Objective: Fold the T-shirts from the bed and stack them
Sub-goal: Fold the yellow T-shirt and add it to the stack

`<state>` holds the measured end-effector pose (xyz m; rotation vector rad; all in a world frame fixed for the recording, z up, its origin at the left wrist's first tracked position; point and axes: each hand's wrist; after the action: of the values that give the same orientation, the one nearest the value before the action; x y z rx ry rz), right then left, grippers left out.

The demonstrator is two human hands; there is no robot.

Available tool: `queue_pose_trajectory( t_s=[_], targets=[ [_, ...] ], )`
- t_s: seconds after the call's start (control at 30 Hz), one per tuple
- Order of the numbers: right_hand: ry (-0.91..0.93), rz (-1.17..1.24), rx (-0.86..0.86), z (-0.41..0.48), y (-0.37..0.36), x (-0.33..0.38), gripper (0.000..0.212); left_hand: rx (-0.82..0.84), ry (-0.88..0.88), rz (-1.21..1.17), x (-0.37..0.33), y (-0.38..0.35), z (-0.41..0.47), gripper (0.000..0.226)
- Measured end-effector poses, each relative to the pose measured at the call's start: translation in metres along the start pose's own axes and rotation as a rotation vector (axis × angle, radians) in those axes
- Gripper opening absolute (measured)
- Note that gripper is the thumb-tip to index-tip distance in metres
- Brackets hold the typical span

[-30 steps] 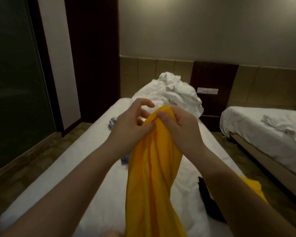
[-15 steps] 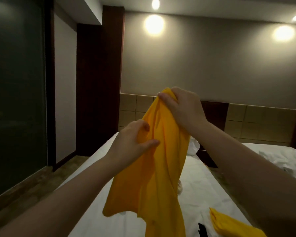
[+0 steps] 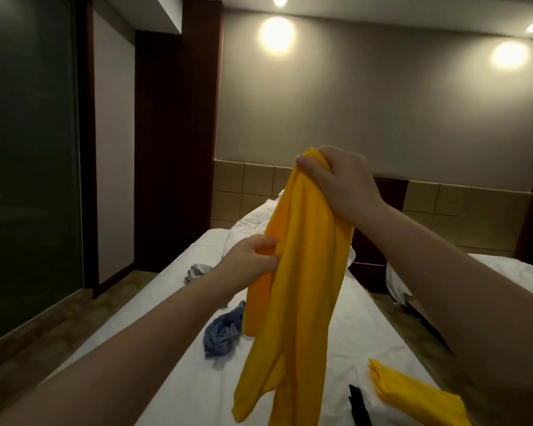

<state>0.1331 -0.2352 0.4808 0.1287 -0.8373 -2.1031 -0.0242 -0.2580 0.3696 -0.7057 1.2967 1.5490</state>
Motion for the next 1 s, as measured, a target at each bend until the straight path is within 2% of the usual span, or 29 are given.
queue_pose_trajectory(
  t_s=[0.1,0.17,0.2,0.3,0.47,0.67,0.8,0.93,1.0],
  targets=[
    [-0.016,-0.006,0.001,-0.003,0.002,-0.006,0.041,-0.074,-0.039,0.049,0.001,-0.005,0.002,0.028],
    [-0.029,-0.003,-0.003,-0.004,0.004,-0.009,0.035,-0.034,-0.052,0.068,0.005,-0.006,-0.002,0.008],
    [-0.039,0.001,-0.006,-0.005,0.005,-0.010,0.033,0.003,-0.047,0.082,0.008,-0.008,-0.004,0.005],
    [-0.075,0.025,-0.015,-0.007,0.006,-0.015,0.036,0.088,-0.007,0.163,0.023,-0.016,-0.011,0.010],
    [-0.128,-0.051,-0.035,-0.014,0.010,-0.029,0.042,-0.042,0.057,0.087,0.043,-0.010,-0.013,0.018],
    [-0.274,-0.123,-0.048,-0.030,0.013,-0.057,0.046,-0.181,0.085,-0.030,0.050,0.012,-0.024,0.025],
    [-0.310,-0.157,0.117,-0.042,0.015,-0.075,0.036,-0.308,0.038,-0.004,0.035,0.048,-0.027,0.028],
    [-0.309,0.024,0.314,-0.037,0.024,-0.072,0.022,-0.320,-0.045,0.077,0.014,0.081,-0.023,0.010],
    [-0.329,0.154,0.395,-0.030,0.035,-0.066,0.016,-0.312,-0.056,0.144,0.004,0.094,-0.018,0.013]
  ],
)
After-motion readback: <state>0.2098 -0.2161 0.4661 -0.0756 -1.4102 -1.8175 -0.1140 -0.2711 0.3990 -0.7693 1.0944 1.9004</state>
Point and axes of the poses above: each hand's wrist, its own z-axis towards the middle knuckle, its own y-axis out of the back of the hand, x = y × z, and after that the axes turned 7 degrees about x, right-handed
